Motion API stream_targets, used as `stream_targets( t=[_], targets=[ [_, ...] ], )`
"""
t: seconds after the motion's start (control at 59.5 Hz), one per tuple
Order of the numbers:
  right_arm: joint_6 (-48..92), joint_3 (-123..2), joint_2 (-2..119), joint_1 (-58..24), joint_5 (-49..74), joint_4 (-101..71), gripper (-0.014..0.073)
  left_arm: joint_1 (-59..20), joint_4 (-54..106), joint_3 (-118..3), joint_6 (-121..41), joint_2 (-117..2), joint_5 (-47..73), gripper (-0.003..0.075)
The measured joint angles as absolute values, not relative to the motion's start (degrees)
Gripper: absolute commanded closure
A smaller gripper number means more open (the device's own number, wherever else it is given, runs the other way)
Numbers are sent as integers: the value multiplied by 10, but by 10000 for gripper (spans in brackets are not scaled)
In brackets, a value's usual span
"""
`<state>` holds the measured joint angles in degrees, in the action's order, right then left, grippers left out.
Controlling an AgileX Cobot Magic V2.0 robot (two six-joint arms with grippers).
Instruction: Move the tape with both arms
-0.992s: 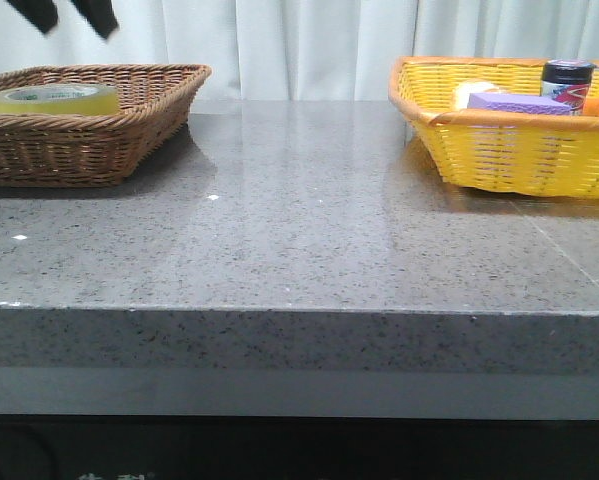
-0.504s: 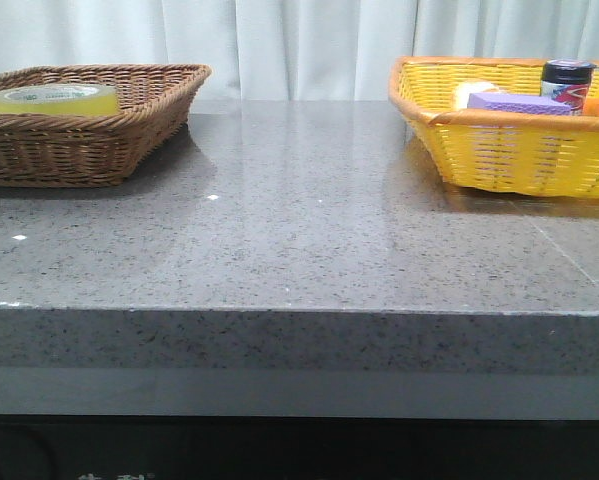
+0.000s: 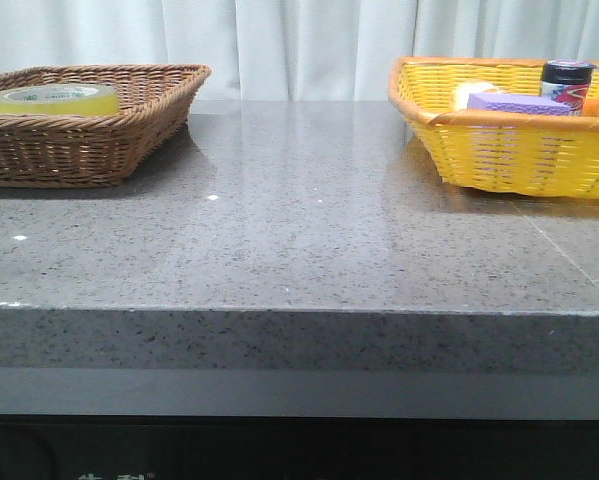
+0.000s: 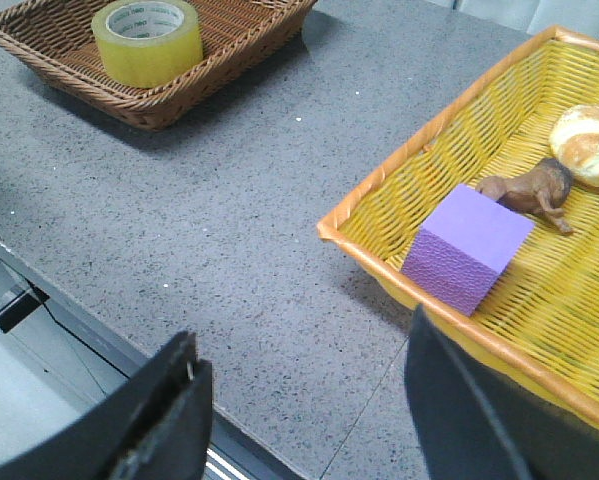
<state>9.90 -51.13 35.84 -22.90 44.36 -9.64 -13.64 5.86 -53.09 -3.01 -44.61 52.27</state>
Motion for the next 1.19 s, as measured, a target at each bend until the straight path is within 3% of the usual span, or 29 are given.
stream_targets(
  t=[0.37, 0.454, 0.572, 0.74, 0.807, 1.194],
  targets=[
    [99, -511, 358, -229, 444, -97, 147, -136, 60, -412, -30, -282, 491, 301],
    [99, -511, 358, -229, 444, -97, 155, -136, 60, -405, -30, -277, 484, 335],
    [99, -511, 358, -229, 444, -97, 267, -136, 60, -402, -30, -277, 472, 474],
    [99, -511, 358, -229, 445, -97, 562, -136, 60, -402, -30, -277, 441, 714],
    [99, -511, 358, -229, 445, -97, 656, -136, 60, -402, -30, -277, 433, 741],
    [99, -511, 358, -229, 445, -97, 662, -136, 53, -402, -34, -277, 416, 741]
  ],
)
